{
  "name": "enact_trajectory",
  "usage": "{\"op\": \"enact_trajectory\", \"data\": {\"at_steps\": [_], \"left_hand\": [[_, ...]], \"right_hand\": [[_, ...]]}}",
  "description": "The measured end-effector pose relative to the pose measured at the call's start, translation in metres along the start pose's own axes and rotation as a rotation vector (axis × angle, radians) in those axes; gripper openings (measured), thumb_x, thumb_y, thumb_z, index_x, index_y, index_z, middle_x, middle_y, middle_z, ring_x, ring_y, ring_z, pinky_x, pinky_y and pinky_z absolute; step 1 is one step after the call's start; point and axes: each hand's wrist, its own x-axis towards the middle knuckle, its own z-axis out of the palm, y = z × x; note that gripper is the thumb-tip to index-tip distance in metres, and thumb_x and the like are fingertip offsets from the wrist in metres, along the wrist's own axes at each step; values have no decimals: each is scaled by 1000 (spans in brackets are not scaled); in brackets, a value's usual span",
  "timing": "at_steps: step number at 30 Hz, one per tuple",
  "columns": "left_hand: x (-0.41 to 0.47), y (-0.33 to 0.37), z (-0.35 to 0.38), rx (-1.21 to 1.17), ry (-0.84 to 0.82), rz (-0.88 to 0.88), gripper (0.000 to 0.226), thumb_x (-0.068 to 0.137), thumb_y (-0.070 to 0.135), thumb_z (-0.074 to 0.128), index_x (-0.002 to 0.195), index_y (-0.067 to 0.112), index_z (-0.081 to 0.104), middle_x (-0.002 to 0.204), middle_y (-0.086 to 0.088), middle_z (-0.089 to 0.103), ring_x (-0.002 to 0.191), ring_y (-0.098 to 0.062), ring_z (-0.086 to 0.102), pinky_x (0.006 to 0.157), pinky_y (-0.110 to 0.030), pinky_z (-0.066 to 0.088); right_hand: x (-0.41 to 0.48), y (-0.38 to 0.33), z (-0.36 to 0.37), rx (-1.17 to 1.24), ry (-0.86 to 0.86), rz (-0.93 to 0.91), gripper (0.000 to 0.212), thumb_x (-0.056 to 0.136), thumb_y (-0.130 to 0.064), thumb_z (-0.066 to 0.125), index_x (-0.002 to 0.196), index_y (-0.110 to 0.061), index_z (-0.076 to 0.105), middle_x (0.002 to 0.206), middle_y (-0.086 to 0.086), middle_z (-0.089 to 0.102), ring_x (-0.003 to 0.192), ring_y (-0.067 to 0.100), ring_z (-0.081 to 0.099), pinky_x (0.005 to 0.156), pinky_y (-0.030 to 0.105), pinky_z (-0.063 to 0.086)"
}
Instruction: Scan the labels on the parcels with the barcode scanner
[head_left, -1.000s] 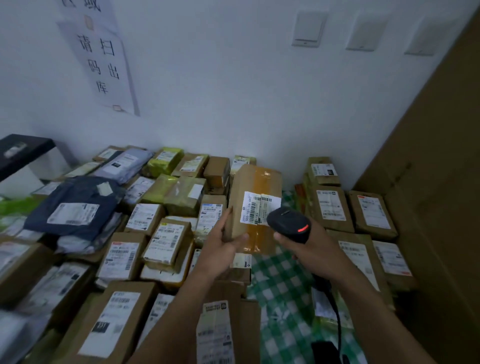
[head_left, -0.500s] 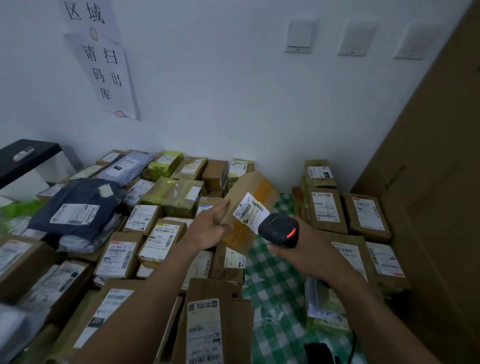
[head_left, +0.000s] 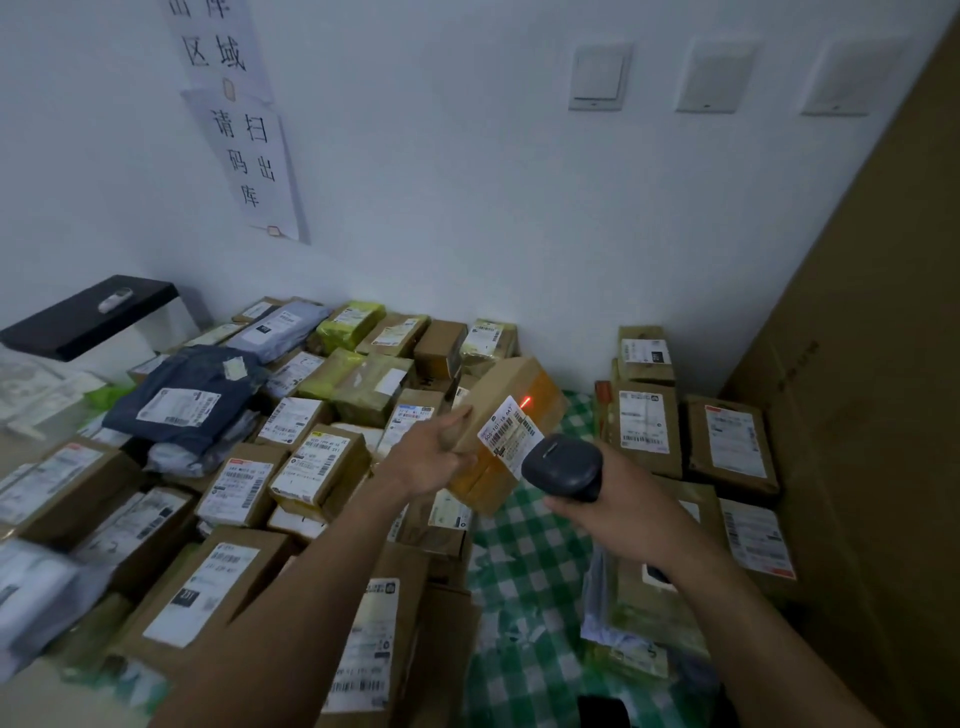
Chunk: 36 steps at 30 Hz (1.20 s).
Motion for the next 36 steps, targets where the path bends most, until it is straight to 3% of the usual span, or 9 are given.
{"op": "enact_trajectory", "data": {"at_steps": [5,10,15,17,20,23,25,30,36], "left_hand": [[-2,5,12,36,9,-12,80,92,30,71,161,31,30,158,-3,45,136,-24,49,107,-38,44],[-11,0,30,-118,85,-86,79,95,25,70,162,29,29,154,-1,45,131,-22,48,97,-29,40],[-23,-6,74,-260,153,-155,90,89,41,71,161,38,17,156,-5,39,140,-30,42,111,-56,45],[-23,-3,94,-243,157,-183,89,89,45,68,160,44,15,157,-6,38,141,-31,42,113,-55,42],[-13,-6,129,-234,121,-230,86,96,29,67,163,36,12,154,-12,37,135,-33,48,110,-47,46],[7,-19,161,-204,70,-290,86,96,33,65,161,40,10,149,-16,39,132,-36,47,111,-50,44],[24,-32,181,-216,20,-307,85,95,34,64,162,38,11,151,-16,39,133,-38,46,111,-49,43],[65,-47,215,-347,-109,-262,71,101,23,58,162,29,21,150,-11,52,132,-32,56,106,-50,51],[84,-72,250,-295,-78,-297,60,95,18,66,150,22,43,136,-13,58,126,-33,58,93,-29,45]], "right_hand": [[0,15,-8,29,-26,-22,59,78,-44,86,128,-45,55,116,-20,69,108,4,65,96,43,57],[7,38,-16,63,29,19,54,82,-43,84,128,-39,57,110,-19,69,103,4,64,91,37,55],[16,68,-23,139,30,58,57,85,-38,83,136,-33,58,113,-15,69,100,2,62,76,26,48],[20,80,-26,150,28,90,61,86,-39,82,140,-32,55,118,-12,68,104,6,62,80,27,48],[23,96,-27,161,19,152,61,86,-41,82,139,-32,53,123,-9,66,111,12,61,90,31,48],[25,119,-23,134,9,178,63,78,-57,80,135,-38,59,123,-14,68,114,12,63,99,39,53],[27,134,-22,135,13,205,64,77,-55,82,134,-37,60,125,-13,68,118,13,63,103,43,52],[39,148,-23,169,28,274,43,88,-30,83,122,-39,57,114,-10,67,111,14,62,92,29,46],[51,164,-18,183,22,324,44,87,-33,83,124,-39,61,117,-12,69,111,13,64,97,36,53]]}}
